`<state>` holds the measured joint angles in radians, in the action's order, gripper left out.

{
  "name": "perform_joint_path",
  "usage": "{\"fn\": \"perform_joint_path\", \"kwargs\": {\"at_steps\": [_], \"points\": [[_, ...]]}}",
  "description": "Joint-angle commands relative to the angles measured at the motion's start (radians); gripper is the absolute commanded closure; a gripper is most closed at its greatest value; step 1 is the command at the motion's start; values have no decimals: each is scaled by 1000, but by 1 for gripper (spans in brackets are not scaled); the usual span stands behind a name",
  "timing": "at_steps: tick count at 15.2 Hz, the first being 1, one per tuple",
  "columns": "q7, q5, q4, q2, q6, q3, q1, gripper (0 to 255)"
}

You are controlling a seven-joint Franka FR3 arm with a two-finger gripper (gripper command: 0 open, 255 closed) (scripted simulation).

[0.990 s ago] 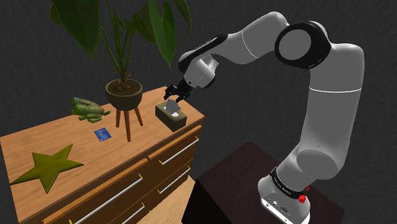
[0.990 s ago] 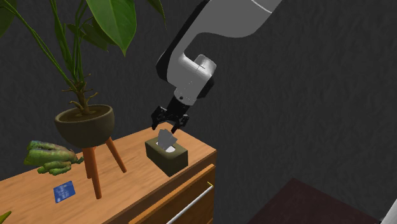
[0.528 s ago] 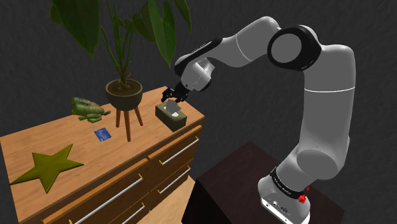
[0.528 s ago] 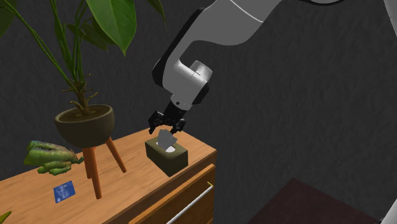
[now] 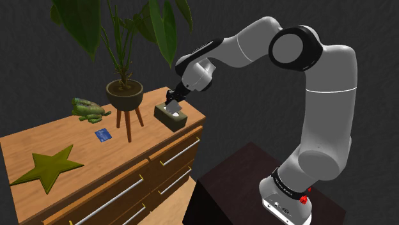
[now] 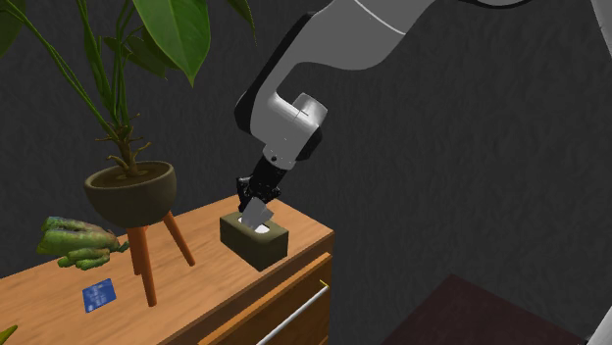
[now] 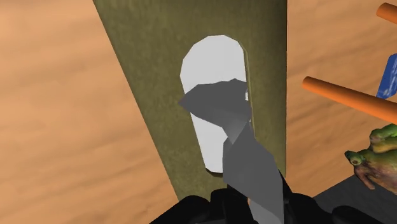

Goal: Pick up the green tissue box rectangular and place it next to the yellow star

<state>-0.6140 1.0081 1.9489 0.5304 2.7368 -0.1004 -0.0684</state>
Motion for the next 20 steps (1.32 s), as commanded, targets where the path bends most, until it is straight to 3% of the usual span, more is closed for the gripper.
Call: {"fn": "perform_joint_path", "kwargs": {"at_steps": [1,7,20], "points": [[0,0,1,1,0,0,0,255],[0,0,1,1,0,0,0,255],[150,-121,29,-134,-89,60,-39,255]]}}
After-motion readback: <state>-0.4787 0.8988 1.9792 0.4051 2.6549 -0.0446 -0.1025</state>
